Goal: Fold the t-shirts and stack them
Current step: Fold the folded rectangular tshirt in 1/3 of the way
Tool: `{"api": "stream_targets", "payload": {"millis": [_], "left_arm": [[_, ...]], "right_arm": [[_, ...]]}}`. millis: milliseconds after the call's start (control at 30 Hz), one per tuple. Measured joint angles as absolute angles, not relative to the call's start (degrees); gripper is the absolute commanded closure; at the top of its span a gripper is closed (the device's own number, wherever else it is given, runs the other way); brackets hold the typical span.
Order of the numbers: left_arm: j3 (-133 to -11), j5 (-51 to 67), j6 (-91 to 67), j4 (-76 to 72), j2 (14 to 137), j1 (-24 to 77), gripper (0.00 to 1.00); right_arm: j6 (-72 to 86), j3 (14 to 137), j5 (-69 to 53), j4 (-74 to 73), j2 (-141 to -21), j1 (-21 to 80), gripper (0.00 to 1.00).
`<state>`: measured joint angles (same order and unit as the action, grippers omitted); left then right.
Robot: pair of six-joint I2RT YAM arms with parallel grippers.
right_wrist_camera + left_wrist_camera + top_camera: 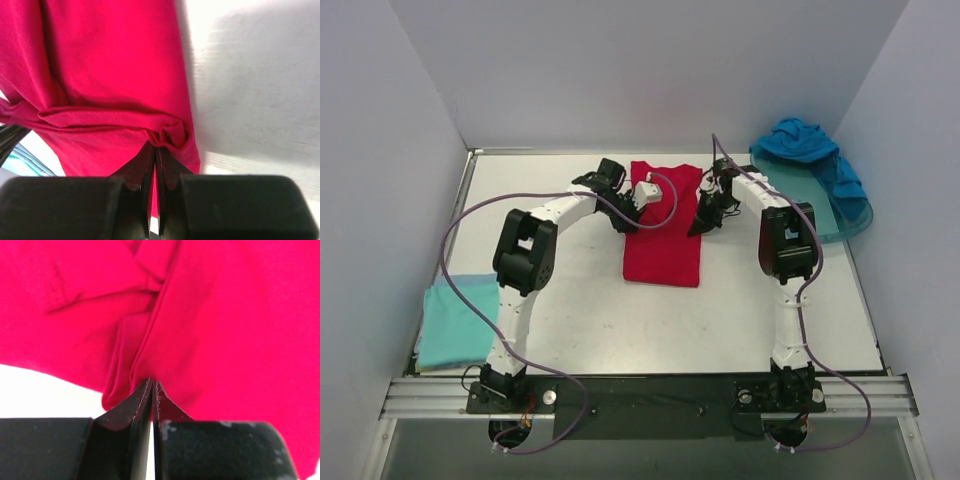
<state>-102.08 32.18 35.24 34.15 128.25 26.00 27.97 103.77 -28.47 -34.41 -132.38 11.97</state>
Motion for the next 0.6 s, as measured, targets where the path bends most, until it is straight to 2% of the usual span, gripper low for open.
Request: {"api": "stream_targets", "payload": {"millis": [267, 333, 367, 433, 533, 600], "left_arm": [[-103.33, 23.57, 29.1, 28.77, 131.0, 24.53, 0.84], [-103.11, 20.73, 27.33, 27.05, 130.82, 24.4, 0.81], [-102.85, 19.84, 26.68, 26.3, 130.45, 24.32, 0.8], [-102.37, 19.27, 26.24, 26.17, 129.27, 24.25, 0.76], [-100.57, 20.56, 28.58, 26.76, 125.36, 24.23, 0.71], [-97.97, 23.55, 32.51, 28.18, 121.27, 24.32, 0.66]], "right_arm": [[29.26, 107.0, -27.16, -34.46, -133.03, 10.79, 0.98], [29.39, 107.5, -26.68, -34.17, -132.97, 10.61, 0.88], [29.45, 107.48, -26.26, -34.04, -132.75, 10.52, 0.75], [29.23, 106.06, -25.3, -33.54, -131.46, 10.52, 0.61], [28.47, 97.56, -23.83, -32.56, -124.75, 10.52, 0.49], [28.6, 89.65, -23.51, -33.12, -117.93, 10.76, 0.45]]}}
